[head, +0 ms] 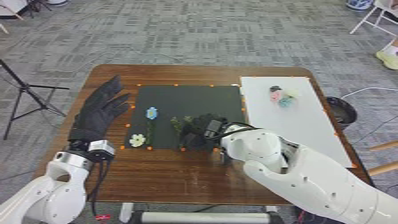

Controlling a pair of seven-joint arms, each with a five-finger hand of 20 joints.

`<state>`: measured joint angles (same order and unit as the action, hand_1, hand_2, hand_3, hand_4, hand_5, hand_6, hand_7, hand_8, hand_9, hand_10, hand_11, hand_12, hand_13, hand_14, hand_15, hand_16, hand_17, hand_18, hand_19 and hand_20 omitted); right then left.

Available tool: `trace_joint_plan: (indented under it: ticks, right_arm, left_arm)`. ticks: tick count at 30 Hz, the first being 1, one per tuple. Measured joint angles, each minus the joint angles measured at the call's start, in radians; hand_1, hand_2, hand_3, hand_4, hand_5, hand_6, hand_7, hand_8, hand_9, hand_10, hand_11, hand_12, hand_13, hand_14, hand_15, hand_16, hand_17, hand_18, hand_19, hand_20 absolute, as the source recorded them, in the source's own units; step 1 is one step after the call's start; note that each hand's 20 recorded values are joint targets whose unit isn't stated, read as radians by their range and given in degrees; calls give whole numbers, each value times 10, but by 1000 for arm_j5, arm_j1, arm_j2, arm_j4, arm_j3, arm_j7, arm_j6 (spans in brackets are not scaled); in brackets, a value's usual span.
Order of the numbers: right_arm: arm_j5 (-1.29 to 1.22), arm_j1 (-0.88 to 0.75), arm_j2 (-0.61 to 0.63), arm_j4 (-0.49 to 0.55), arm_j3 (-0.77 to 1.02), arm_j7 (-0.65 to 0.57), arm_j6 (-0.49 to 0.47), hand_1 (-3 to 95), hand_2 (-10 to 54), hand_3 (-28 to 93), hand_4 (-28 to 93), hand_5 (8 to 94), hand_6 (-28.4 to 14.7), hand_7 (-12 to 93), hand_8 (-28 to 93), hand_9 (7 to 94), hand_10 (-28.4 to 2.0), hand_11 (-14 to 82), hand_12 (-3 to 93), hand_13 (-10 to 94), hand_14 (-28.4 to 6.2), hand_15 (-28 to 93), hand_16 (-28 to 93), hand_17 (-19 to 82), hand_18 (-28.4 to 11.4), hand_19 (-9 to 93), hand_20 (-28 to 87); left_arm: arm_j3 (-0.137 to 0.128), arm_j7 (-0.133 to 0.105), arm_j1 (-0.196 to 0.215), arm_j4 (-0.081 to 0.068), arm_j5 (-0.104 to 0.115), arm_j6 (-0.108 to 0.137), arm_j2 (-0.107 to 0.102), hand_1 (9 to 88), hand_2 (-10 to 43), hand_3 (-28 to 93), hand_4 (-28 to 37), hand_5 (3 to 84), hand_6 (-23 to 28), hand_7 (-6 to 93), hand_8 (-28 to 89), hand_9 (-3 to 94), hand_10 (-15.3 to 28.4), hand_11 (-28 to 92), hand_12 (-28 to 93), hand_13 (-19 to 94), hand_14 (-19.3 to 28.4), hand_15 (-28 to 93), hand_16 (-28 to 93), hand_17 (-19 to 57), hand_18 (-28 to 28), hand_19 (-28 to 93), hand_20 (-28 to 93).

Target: Arrange flowers

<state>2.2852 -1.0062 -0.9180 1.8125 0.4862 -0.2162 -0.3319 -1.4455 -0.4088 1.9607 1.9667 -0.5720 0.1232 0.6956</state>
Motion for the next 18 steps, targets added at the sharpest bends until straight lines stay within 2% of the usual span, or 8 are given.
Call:
trace_joint_plan:
  ticks: [4,13,16,18]
  right_arm:
    - [-11,-13,0,0,19,6,16,205,78,815,-196,443,10,133,-122,864,-102,675,311,874,-52,905,316,499,-230,932,578]
    - [-40,-50,-3,8,60,29,113,191,68,747,-230,445,5,124,-117,859,-105,667,308,872,-49,905,319,500,-230,932,582]
    - [-61,-69,-4,22,93,28,132,196,55,733,-225,445,-2,119,-108,825,-116,592,290,846,-58,901,325,462,-230,932,558]
    - [-82,-82,-3,32,119,24,169,202,37,722,-227,462,-5,120,-104,787,-116,478,277,812,-67,900,313,422,-229,931,517]
  left_arm:
    - [0,1,0,0,0,0,0,277,-41,658,-254,232,16,162,-78,175,97,134,191,158,129,241,62,-111,188,355,123]
    - [1,1,-1,0,0,0,0,277,-41,658,-254,233,17,162,-79,175,97,135,191,159,129,242,62,-111,188,356,124]
    - [1,0,-1,0,0,0,0,276,-42,659,-253,233,17,162,-79,175,97,135,191,159,129,241,61,-111,188,356,124]
    - [0,-1,1,1,0,0,0,277,-42,659,-253,233,17,162,-79,175,96,135,191,159,129,241,61,-111,188,355,123]
